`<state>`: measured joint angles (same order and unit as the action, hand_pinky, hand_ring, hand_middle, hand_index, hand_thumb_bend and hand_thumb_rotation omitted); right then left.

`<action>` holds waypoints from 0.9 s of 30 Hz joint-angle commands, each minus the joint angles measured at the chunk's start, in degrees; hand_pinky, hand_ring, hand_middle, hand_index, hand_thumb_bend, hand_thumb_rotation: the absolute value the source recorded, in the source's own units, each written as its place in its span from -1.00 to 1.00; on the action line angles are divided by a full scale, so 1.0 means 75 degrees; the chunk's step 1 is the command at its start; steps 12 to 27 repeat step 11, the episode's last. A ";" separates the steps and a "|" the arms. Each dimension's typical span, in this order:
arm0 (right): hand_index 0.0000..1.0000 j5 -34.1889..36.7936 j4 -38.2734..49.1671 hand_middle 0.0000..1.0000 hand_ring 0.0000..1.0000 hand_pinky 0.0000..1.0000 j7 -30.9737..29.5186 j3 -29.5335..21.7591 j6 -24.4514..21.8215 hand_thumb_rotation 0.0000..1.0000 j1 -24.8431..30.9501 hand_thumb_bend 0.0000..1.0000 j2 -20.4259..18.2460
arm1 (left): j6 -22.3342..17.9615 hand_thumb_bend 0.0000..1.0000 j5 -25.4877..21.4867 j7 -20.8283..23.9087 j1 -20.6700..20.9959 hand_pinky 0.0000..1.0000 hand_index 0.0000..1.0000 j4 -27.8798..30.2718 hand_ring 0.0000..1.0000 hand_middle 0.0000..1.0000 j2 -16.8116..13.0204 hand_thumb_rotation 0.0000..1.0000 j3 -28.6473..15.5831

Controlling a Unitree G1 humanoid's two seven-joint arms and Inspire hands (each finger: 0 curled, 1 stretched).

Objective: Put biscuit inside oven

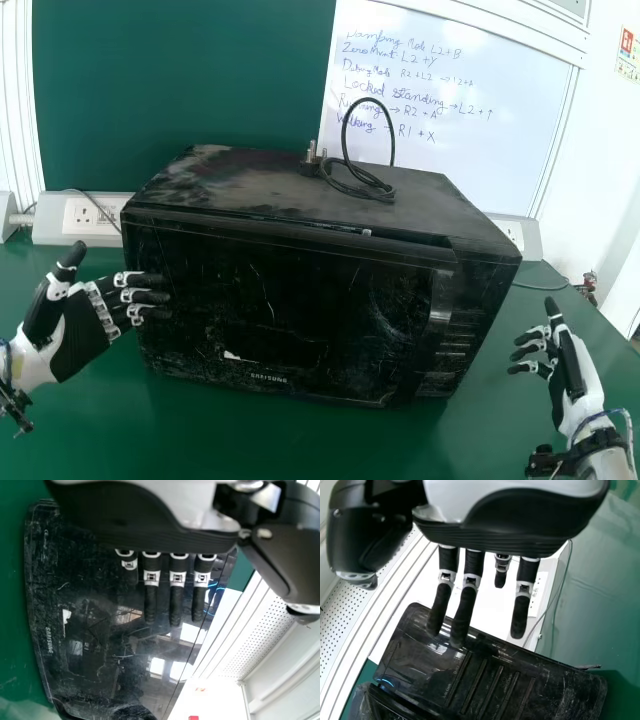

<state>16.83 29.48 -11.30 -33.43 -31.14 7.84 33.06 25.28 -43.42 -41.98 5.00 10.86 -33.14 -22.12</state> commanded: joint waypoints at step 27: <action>-0.24 -0.0320 -0.0199 -0.37 -0.42 -0.28 0.0368 0.0161 -0.0078 1.00 -0.0367 0.56 -0.0329 | -0.0312 0.91 0.0214 0.1885 0.0056 -0.04 0.13 0.0222 0.07 0.14 0.0981 0.90 -0.0421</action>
